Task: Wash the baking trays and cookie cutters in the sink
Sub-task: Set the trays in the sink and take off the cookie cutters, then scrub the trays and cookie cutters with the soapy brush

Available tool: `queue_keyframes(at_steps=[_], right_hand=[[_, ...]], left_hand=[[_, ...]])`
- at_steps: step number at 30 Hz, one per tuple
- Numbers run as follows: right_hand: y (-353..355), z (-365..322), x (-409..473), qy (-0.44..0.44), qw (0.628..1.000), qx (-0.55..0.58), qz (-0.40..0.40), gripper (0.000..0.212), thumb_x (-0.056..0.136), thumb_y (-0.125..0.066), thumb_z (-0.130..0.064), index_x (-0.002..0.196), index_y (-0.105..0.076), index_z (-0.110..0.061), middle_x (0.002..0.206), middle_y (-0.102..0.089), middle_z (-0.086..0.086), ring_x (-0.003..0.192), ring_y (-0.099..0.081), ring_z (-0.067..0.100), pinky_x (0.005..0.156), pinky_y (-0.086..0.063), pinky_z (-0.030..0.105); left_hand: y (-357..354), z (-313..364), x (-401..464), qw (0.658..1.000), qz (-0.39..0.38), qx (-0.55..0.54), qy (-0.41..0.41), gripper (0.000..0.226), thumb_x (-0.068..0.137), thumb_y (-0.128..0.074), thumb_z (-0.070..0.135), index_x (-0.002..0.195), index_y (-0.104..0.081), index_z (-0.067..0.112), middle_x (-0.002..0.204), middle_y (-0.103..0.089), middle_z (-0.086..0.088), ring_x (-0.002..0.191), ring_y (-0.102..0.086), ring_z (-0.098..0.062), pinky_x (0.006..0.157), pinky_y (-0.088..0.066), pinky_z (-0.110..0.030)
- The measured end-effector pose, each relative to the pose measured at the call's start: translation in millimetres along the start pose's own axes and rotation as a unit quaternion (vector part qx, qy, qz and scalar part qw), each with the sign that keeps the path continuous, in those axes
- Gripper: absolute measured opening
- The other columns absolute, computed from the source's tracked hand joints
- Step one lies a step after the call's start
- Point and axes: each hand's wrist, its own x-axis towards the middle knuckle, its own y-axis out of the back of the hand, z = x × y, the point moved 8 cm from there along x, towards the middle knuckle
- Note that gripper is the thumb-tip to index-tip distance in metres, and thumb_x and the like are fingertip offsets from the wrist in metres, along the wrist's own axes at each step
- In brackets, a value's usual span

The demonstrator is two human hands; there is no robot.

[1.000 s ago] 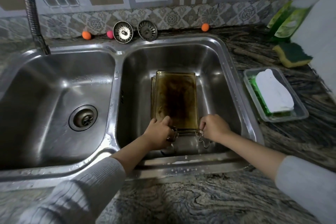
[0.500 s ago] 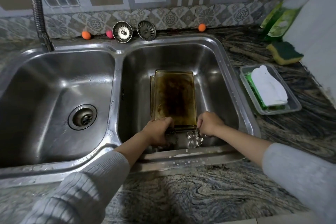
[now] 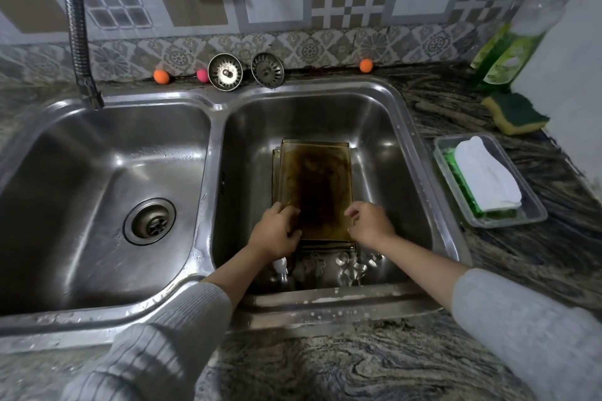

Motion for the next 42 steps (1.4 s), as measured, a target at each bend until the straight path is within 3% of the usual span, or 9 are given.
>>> queue_keyframes(at_steps=[6, 12, 17, 20, 25, 29, 34, 37, 42], right_hand=[[-10.8, -2.8, 13.8, -0.029, 0.997, 0.064, -0.015, 0.055, 0.086, -0.062, -0.006, 0.136, -0.046, -0.023, 0.139, -0.046, 0.005, 0.121, -0.051, 0.023, 0.096, -0.046, 0.03], [-6.1, -3.2, 20.5, -0.071, 0.984, 0.159, 0.036, 0.042, 0.088, -0.058, -0.001, 0.125, -0.053, -0.02, 0.13, -0.052, 0.006, 0.107, -0.055, 0.017, 0.075, -0.044, 0.02], [-2.8, -2.8, 24.6, -0.089, 0.971, 0.209, 0.073, 0.038, 0.087, -0.06, -0.004, 0.119, -0.053, -0.023, 0.119, -0.055, 0.002, 0.091, -0.059, 0.016, 0.066, -0.048, 0.022], [-1.6, -3.0, 24.0, -0.09, 0.969, 0.217, 0.075, 0.036, 0.088, -0.06, -0.006, 0.118, -0.054, -0.022, 0.108, -0.049, -0.005, 0.097, -0.053, 0.013, 0.078, -0.047, 0.024], [15.3, -7.9, 16.9, -0.071, 0.969, 0.221, 0.079, 0.036, 0.088, -0.062, -0.008, 0.121, -0.056, -0.02, 0.133, -0.05, 0.005, 0.119, -0.05, 0.018, 0.08, -0.042, 0.017], [52.1, -38.3, -13.1, 0.04, 0.983, 0.163, 0.076, 0.033, 0.089, -0.062, -0.016, 0.121, -0.057, -0.021, 0.136, -0.047, 0.0, 0.129, -0.044, 0.016, 0.095, -0.038, 0.022], [159.7, -45.4, -77.1, 0.169, 0.943, 0.011, 0.286, 0.034, 0.088, -0.06, -0.014, 0.121, -0.061, -0.011, 0.127, -0.053, 0.005, 0.121, -0.047, 0.019, 0.098, -0.037, 0.027], [206.7, 0.2, -81.3, 0.07, 0.932, -0.081, 0.346, 0.039, 0.087, -0.058, -0.013, 0.126, -0.056, -0.009, 0.125, -0.052, 0.017, 0.117, -0.046, 0.037, 0.089, -0.044, 0.04], [215.7, 52.5, -62.8, -0.056, 0.944, -0.184, 0.269, 0.05, 0.093, -0.051, -0.027, 0.141, -0.04, -0.021, 0.122, -0.048, 0.025, 0.112, -0.043, 0.046, 0.082, -0.045, 0.045]], left_hand=[[-5.7, -16.9, 16.1, 0.989, -0.019, -0.078, 0.125, 0.069, 0.091, -0.059, 0.026, 0.149, -0.025, 0.017, 0.159, -0.011, -0.013, 0.145, -0.014, -0.033, 0.116, -0.023, -0.042], [5.2, -21.7, 26.4, 0.976, 0.039, -0.14, 0.163, 0.049, 0.086, -0.059, 0.026, 0.132, -0.048, 0.015, 0.131, -0.053, -0.011, 0.128, -0.043, -0.034, 0.107, -0.038, -0.045], [17.1, -22.4, 32.6, 0.956, 0.076, -0.212, 0.187, 0.055, 0.09, -0.057, 0.012, 0.141, -0.037, 0.014, 0.14, -0.033, -0.012, 0.123, -0.045, -0.031, 0.102, -0.041, -0.037], [21.5, -22.3, 35.7, 0.942, 0.087, -0.264, 0.189, 0.059, 0.091, -0.053, 0.004, 0.145, -0.03, 0.014, 0.141, -0.025, -0.012, 0.119, -0.046, -0.029, 0.095, -0.04, -0.029], [23.4, -24.6, 32.3, 0.911, 0.078, -0.365, 0.173, 0.068, 0.089, -0.048, -0.008, 0.148, -0.027, 0.018, 0.135, -0.037, -0.006, 0.127, -0.042, -0.024, 0.1, -0.045, -0.035], [27.9, -18.8, 21.3, 0.881, 0.101, -0.435, 0.153, 0.069, 0.089, -0.049, -0.011, 0.147, -0.028, 0.02, 0.113, -0.048, 0.003, 0.115, -0.05, -0.017, 0.074, -0.051, -0.021], [34.0, -9.4, 9.1, 0.873, 0.099, -0.463, 0.114, 0.069, 0.088, -0.053, -0.011, 0.145, -0.033, 0.022, 0.114, -0.047, 0.005, 0.114, -0.048, -0.015, 0.073, -0.051, -0.02], [37.1, -7.8, 3.1, 0.864, 0.103, -0.481, 0.106, 0.071, 0.087, -0.055, -0.01, 0.146, -0.032, 0.021, 0.113, -0.05, 0.007, 0.118, -0.051, -0.02, 0.088, -0.052, -0.033], [43.5, -2.4, -7.0, 0.862, 0.11, -0.486, 0.091, 0.073, 0.089, -0.05, -0.01, 0.147, -0.03, 0.03, 0.134, -0.046, -0.005, 0.128, -0.046, -0.027, 0.096, -0.05, -0.045]])
